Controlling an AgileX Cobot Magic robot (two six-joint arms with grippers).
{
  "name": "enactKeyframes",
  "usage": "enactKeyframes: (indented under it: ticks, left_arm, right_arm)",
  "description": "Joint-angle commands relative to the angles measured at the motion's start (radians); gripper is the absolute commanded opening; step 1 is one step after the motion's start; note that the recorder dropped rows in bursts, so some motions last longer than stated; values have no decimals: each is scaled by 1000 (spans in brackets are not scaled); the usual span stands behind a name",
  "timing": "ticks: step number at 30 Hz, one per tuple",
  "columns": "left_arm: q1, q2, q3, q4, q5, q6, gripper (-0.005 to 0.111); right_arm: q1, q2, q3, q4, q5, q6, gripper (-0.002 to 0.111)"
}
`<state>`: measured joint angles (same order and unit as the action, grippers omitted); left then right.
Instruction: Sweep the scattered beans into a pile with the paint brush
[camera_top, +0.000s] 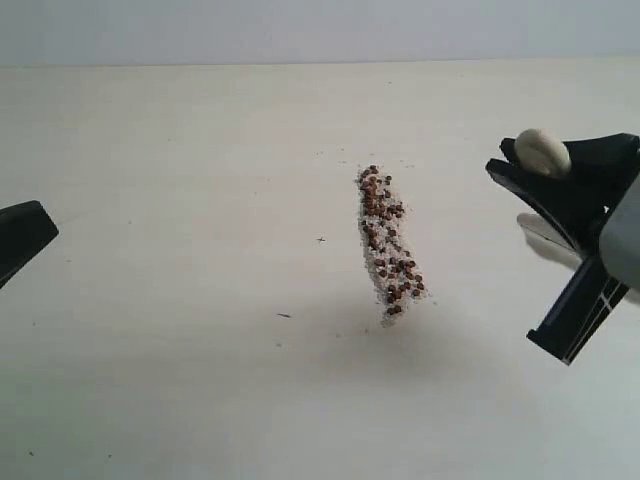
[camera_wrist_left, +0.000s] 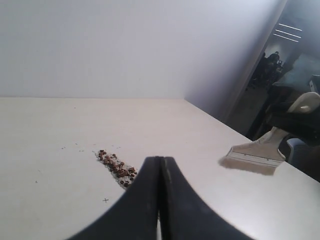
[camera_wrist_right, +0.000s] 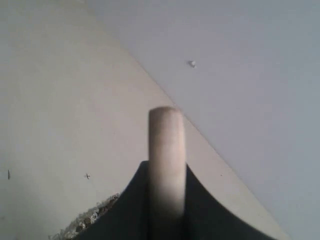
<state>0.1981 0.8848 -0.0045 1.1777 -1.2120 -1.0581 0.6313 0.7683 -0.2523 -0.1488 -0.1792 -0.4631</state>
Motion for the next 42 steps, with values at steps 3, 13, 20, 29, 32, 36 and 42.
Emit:
enactKeyframes:
  ticks: [3, 13, 20, 29, 32, 36, 42]
  left_arm:
    - [1, -6, 5, -6, -9, -8, 0]
    - [1, -6, 5, -6, -9, -8, 0]
    - [1, -6, 5, -6, -9, -8, 0]
    - [1, -6, 5, -6, -9, -8, 0]
    - [1, -6, 5, -6, -9, -8, 0]
    - [1, -6, 5, -6, -9, -8, 0]
    - [1, -6, 5, -6, -8, -8, 0]
  right_arm:
    - [-6, -7, 5, -7, 9, -59, 0]
    - [-6, -7, 5, -7, -16, -111, 0]
    - [-6, -7, 5, 50, -95, -192, 0]
    - [-225, 78, 5, 335, -179, -571, 0]
    - [-305, 136, 5, 325, -214, -583, 0]
    - [-378, 235, 3, 264, -339, -497, 0]
    - [-467, 371, -81, 25, -450, -140, 0]
